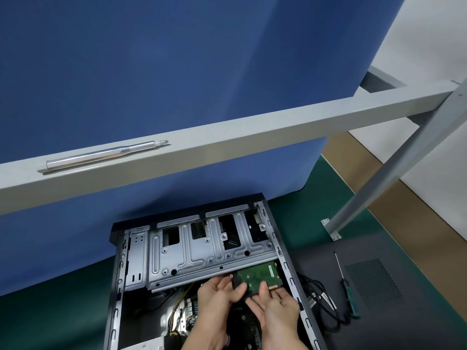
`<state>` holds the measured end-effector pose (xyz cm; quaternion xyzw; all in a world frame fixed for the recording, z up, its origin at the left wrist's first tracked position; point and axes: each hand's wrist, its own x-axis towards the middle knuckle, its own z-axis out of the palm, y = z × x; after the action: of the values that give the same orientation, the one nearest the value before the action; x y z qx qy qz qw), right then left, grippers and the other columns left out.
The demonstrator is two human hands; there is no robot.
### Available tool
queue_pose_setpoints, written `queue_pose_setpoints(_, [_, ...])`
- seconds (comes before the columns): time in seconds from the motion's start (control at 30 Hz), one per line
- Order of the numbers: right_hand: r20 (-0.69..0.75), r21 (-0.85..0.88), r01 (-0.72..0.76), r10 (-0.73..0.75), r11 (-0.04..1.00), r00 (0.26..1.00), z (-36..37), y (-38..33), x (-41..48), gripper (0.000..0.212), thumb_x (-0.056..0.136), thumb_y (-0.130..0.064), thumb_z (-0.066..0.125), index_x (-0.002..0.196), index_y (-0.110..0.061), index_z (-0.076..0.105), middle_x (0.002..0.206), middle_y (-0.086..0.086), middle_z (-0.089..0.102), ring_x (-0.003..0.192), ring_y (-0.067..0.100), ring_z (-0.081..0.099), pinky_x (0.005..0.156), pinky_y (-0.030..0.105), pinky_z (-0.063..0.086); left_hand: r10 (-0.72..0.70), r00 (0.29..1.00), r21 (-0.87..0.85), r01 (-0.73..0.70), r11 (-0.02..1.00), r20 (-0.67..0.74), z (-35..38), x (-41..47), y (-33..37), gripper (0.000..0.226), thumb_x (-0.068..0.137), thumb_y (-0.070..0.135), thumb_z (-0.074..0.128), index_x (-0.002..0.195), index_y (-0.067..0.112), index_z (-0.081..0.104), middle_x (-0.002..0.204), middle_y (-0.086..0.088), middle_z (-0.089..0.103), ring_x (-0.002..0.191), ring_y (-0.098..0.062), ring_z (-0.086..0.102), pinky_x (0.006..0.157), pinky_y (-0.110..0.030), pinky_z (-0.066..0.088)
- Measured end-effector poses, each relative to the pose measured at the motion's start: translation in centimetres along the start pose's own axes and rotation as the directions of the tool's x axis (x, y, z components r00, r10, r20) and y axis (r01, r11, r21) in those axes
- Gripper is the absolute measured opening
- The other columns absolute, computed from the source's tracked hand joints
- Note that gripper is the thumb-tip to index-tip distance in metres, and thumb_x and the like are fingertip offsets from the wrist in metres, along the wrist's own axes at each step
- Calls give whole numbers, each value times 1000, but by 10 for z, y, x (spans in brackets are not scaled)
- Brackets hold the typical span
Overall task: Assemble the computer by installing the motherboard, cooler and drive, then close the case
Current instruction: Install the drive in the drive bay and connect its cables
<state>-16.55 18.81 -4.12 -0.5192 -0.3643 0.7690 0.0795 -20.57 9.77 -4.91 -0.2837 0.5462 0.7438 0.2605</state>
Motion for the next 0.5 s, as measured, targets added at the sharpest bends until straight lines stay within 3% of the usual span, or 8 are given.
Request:
queue_pose_setpoints(0.07, [19, -14, -13, 13, 1000, 1000, 9, -2, 9, 19, 93, 11, 49, 112, 13, 53, 110, 27, 59, 83, 30, 64, 81, 41, 52, 62, 998, 93, -60, 994, -15, -3, 1, -1, 42, 65, -29, 64, 95, 0, 60, 92, -8, 67, 82, -16, 67, 69, -25, 52])
queue_pose_setpoints(0.13, [29, -61, -20, 22, 998, 999, 20, -6, 14, 39, 94, 10, 49, 132, 10, 43, 126, 26, 53, 83, 27, 65, 83, 39, 52, 102, 995, 154, -98, 983, -20, -3, 1, -1, 43, 68, -29, 63, 103, -4, 57, 89, -13, 69, 80, -23, 69, 73, -31, 55])
queue_pose_setpoints(0.23, [24, -162, -8, 12, 987, 1000, 27, -12, 19, 44, 95, 8, 48, 137, 4, 37, 132, 27, 47, 95, 40, 64, 80, 40, 52, 171, 984, 334, -144, 931, -54, -2, 0, 0, 36, 69, -17, 73, 101, -8, 60, 80, -13, 72, 75, -26, 71, 79, -38, 57])
queue_pose_setpoints(0.3, [59, -279, -5, 22, 960, 998, 26, -18, 15, 40, 97, 2, 47, 136, 3, 38, 125, 25, 52, 88, 37, 66, 80, 43, 55, 243, 961, 477, -153, 865, -132, 1, -1, 5, 22, 69, -1, 80, 88, 0, 69, 67, -6, 72, 66, -22, 70, 76, -39, 58])
queue_pose_setpoints(0.33, [97, -375, -2, 41, 927, 994, 24, -22, 9, 32, 98, -2, 49, 129, 4, 44, 115, 21, 59, 79, 31, 66, 79, 44, 57, 301, 940, 567, -162, 808, -159, 4, -3, 8, 15, 70, 13, 83, 79, 9, 72, 61, 0, 70, 63, -20, 69, 72, -36, 58])
queue_pose_setpoints(0.4, [183, -530, 45, 62, 847, 981, 12, -33, 0, 14, 98, -8, 53, 107, 3, 56, 89, 16, 67, 66, 26, 65, 64, 40, 60, 477, 866, 775, -194, 602, -153, 10, -8, 17, 23, 72, 45, 77, 65, 26, 66, 57, 11, 65, 60, -15, 63, 60, -26, 49])
queue_pose_setpoints(0.43, [218, -552, 106, 20, 827, 976, 5, -42, -2, 13, 97, -11, 55, 94, 1, 59, 78, 17, 69, 59, 27, 65, 53, 36, 59, 582, 805, 845, -227, 484, -117, 12, -8, 20, 28, 73, 54, 71, 63, 30, 62, 57, 13, 62, 58, -14, 57, 53, -24, 41])
queue_pose_setpoints(0.5, [246, -528, 304, -201, 793, 948, -11, -65, 3, 23, 96, -19, 57, 82, -2, 63, 60, 14, 68, 44, 24, 61, 39, 27, 48, 735, 678, 900, -328, 287, 12, 15, -5, 26, 25, 79, 52, 65, 69, 29, 61, 59, 10, 57, 56, -13, 48, 46, -21, 30])
